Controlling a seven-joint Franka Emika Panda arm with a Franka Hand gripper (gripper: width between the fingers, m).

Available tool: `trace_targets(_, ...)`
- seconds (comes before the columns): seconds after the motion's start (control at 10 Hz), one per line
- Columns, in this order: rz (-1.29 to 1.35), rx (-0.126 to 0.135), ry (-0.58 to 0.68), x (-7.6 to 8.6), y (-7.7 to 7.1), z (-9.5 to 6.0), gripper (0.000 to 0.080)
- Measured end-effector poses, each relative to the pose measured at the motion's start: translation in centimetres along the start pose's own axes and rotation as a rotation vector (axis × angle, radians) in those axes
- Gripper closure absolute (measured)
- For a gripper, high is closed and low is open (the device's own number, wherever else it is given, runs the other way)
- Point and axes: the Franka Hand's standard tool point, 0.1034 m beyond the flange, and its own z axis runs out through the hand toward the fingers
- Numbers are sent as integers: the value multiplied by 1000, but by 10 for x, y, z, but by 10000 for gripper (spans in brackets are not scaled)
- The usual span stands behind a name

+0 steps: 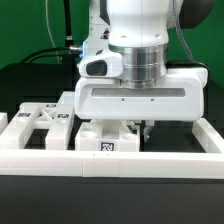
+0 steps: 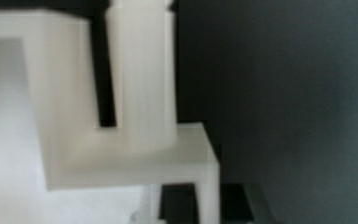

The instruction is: Assemble chair

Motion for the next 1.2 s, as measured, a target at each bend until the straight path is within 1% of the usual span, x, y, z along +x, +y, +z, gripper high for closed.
trace_targets(0.3,0,0,0,0,-1,0,768)
trace_targets(0.6,-45,12,7,1,-34,0,768)
trace_targets(0.9,-139,25,24,10,-67,2,768)
trace_targets(1.2,-160,29,38,16,-89,1,768)
